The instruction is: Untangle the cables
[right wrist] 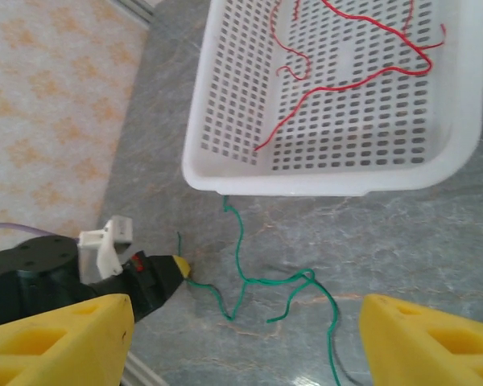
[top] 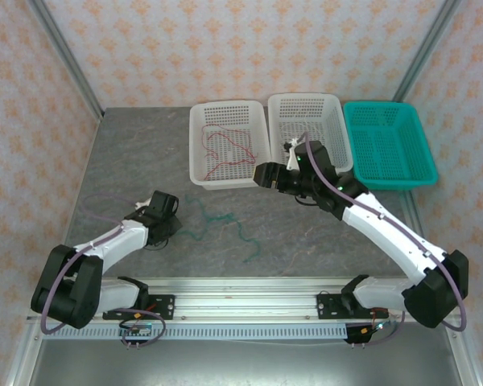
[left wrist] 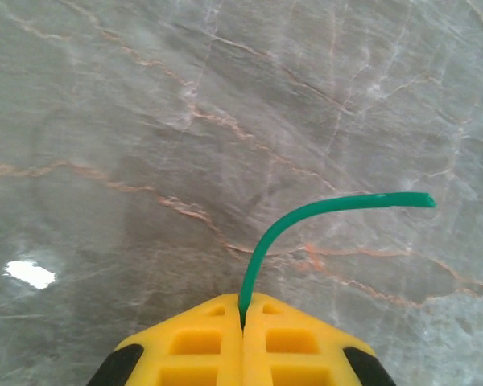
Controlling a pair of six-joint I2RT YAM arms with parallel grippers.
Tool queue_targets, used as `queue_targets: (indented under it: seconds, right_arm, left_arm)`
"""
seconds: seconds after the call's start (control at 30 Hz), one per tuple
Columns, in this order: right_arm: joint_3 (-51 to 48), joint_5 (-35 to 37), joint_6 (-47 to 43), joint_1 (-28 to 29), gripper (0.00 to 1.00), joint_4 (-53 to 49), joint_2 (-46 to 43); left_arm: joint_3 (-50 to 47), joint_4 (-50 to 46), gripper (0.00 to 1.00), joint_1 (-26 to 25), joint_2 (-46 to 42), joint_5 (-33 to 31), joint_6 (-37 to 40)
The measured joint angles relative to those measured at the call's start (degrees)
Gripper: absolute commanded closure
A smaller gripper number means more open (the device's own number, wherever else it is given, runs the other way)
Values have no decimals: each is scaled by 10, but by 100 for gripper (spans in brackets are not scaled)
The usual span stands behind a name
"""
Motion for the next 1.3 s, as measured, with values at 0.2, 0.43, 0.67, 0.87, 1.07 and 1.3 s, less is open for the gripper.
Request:
queue_targets:
  seconds: [0.2, 0.43, 0.67, 0.87, 1.07, 1.3]
  right_arm:
    - [25, 40, -9, 61, 26, -18, 49]
    - [38, 63, -16, 120, 26, -18, 149]
    - [85, 69, -25, 146, 30, -17, 281]
    - [104, 72, -30, 155, 43, -16, 353]
    - [101, 76, -34, 155, 86, -13, 378]
    - [66, 108, -29, 155, 100, 18, 355]
  left_arm:
    - [-2, 38, 100, -18, -21, 58, 49]
    - [35, 38, 100, -77, -59, 66, 103]
    - [35, 41, 100, -113, -51, 69, 114]
    - [35, 40, 100, -118, -50, 68, 118]
    - [37, 39, 100, -118, -62, 60, 124]
    - [44, 30, 100, -118, -79, 38, 129]
